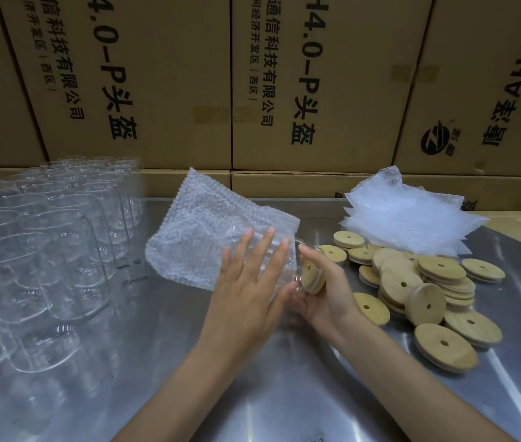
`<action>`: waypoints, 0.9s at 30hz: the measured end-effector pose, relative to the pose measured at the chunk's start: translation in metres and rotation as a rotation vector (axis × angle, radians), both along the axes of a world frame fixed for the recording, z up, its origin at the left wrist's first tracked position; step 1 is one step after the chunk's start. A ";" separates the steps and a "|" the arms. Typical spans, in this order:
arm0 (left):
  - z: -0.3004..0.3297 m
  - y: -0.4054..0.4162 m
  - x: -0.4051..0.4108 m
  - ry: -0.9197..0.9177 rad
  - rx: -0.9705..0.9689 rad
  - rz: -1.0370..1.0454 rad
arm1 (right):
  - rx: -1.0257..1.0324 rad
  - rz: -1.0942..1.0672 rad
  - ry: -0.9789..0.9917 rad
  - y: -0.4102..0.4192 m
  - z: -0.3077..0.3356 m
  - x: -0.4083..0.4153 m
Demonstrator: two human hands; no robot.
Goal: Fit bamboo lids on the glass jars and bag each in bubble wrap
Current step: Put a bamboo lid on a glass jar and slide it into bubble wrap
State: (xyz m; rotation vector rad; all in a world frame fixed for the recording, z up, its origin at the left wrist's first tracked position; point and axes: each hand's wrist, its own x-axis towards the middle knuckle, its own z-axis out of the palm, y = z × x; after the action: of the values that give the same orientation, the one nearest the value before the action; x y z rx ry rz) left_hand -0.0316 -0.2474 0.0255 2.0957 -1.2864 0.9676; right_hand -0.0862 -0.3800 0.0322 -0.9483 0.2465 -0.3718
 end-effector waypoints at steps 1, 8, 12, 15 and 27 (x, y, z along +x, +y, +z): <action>0.000 -0.001 -0.003 0.034 0.019 -0.048 | 0.006 -0.013 0.001 -0.001 -0.001 0.001; 0.028 0.019 0.014 -0.062 -0.431 -0.086 | 0.029 0.063 -0.111 -0.010 -0.003 0.003; 0.039 0.045 0.042 0.642 -0.811 0.137 | -0.032 0.025 -0.061 -0.015 -0.003 0.003; 0.033 0.053 0.059 1.293 -0.858 -0.072 | -0.031 0.034 -0.056 -0.014 -0.004 0.003; 0.014 0.036 0.045 1.227 -0.482 -0.501 | -0.111 0.013 -0.010 -0.013 0.000 0.003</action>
State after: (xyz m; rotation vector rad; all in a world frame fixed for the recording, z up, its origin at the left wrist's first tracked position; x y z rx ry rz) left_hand 0.0134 -0.2118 0.0390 1.3823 -0.7072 -0.2564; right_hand -0.0834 -0.3929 0.0325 -1.0565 0.2123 -0.3818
